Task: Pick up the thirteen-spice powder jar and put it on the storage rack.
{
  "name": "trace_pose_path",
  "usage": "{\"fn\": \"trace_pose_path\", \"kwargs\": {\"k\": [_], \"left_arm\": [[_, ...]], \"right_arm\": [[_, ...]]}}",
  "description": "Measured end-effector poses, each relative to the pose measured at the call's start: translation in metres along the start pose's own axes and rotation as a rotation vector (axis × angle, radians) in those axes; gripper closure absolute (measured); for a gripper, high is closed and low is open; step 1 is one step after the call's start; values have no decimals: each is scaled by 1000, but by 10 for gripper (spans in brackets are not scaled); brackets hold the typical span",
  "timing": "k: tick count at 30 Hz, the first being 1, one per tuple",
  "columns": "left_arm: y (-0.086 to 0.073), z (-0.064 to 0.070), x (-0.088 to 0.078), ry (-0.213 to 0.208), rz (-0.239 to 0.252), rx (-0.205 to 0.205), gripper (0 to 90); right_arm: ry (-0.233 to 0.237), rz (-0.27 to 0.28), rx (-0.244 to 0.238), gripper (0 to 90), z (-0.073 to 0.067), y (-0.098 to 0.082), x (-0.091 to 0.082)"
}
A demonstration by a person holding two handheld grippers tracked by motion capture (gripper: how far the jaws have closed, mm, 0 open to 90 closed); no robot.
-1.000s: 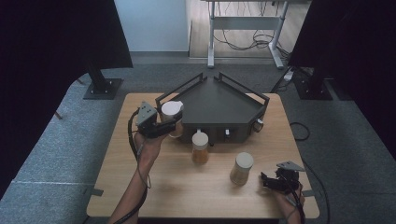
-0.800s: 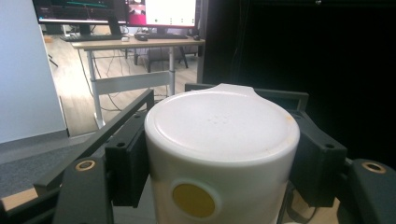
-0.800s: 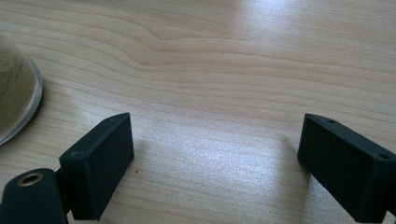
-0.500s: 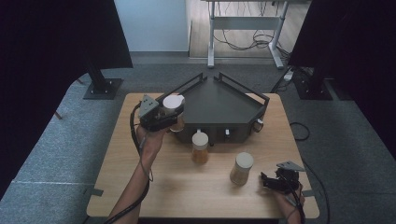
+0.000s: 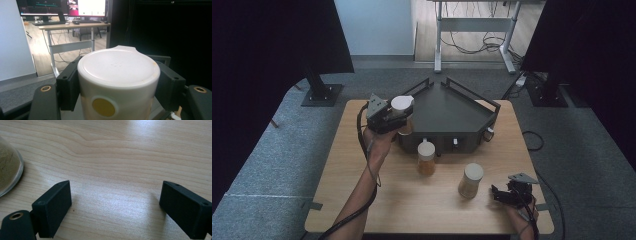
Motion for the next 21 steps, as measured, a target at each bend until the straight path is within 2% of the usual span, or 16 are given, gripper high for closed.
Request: {"fn": "trace_pose_path", "kwargs": {"k": [14, 21], "left_arm": [[3, -14, 19, 20, 0, -2, 308], [-1, -18, 33, 30, -15, 3, 308]], "right_arm": [[1, 0, 0, 99, 0, 0, 0], [0, 0, 0, 99, 0, 0, 0]]}}
Point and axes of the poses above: each handheld gripper's, and its own axes: x roughly forward along the jaws, y roughly out of its top, z roughly to its right, the point moved 9 cm from there along x, roughly forward along the jaws, and after that the axes turned 8 degrees about -y, right-handed, at the moved point
